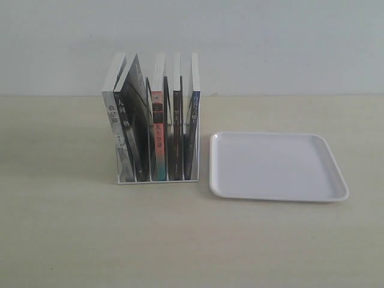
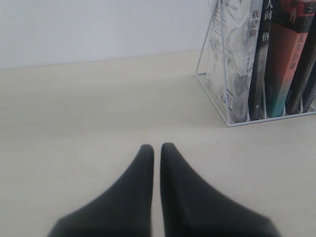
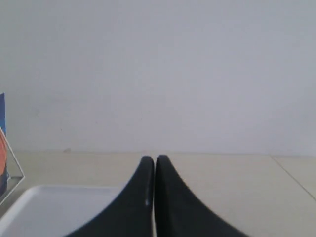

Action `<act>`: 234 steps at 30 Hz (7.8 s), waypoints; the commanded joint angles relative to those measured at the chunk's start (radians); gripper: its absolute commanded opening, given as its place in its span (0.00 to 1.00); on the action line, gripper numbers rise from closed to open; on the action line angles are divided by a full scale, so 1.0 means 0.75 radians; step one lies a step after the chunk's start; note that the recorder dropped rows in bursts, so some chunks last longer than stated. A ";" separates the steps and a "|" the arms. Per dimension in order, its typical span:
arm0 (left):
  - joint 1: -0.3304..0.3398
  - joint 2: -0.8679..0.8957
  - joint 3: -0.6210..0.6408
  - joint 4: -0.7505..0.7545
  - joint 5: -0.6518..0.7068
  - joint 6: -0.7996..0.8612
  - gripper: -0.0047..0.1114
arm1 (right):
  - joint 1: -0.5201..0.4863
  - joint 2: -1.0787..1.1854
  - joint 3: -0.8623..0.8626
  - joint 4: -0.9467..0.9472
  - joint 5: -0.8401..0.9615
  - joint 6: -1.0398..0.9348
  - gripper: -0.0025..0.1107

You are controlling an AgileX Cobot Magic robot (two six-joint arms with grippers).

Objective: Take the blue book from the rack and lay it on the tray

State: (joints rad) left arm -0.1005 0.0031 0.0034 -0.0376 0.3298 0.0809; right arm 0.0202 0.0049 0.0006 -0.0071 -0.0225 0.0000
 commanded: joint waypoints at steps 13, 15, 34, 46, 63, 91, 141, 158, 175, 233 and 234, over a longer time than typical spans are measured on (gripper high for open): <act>0.000 -0.004 -0.005 0.002 -0.020 -0.009 0.08 | 0.001 -0.007 -0.174 -0.003 -0.269 -0.078 0.02; 0.000 -0.004 -0.005 0.002 -0.020 -0.009 0.08 | 0.001 0.042 -0.292 -0.003 -0.137 -0.149 0.02; 0.000 -0.004 -0.005 0.002 -0.020 -0.009 0.08 | 0.001 0.956 -0.924 0.045 0.275 -0.157 0.02; 0.000 -0.004 -0.005 0.002 -0.020 -0.009 0.08 | 0.001 1.005 -0.924 0.117 0.227 -0.103 0.02; 0.000 -0.004 -0.005 0.002 -0.020 -0.009 0.08 | 0.318 1.515 -1.127 0.412 0.287 -0.196 0.02; 0.000 -0.004 -0.005 0.002 -0.020 -0.009 0.08 | 1.013 2.361 -2.213 -0.506 1.112 0.628 0.02; 0.000 -0.004 -0.005 0.002 -0.020 -0.009 0.08 | 1.024 2.752 -2.652 -0.342 1.265 0.664 0.41; 0.000 -0.004 -0.005 0.002 -0.020 -0.009 0.08 | 1.021 2.801 -2.652 -0.336 1.252 0.666 0.02; 0.000 -0.004 -0.005 0.002 -0.020 -0.009 0.08 | 1.023 2.798 -3.107 -0.382 1.572 0.614 0.02; 0.000 -0.004 -0.005 0.002 -0.020 -0.009 0.08 | 1.023 2.989 -3.181 -0.355 1.596 0.510 0.13; 0.000 -0.004 -0.005 0.002 -0.020 -0.009 0.08 | 1.023 2.989 -3.181 -0.351 1.596 0.510 0.21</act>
State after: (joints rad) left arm -0.1005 0.0031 0.0034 -0.0376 0.3298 0.0809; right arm 0.7898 2.2618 -2.3728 -0.2639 1.2011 0.4028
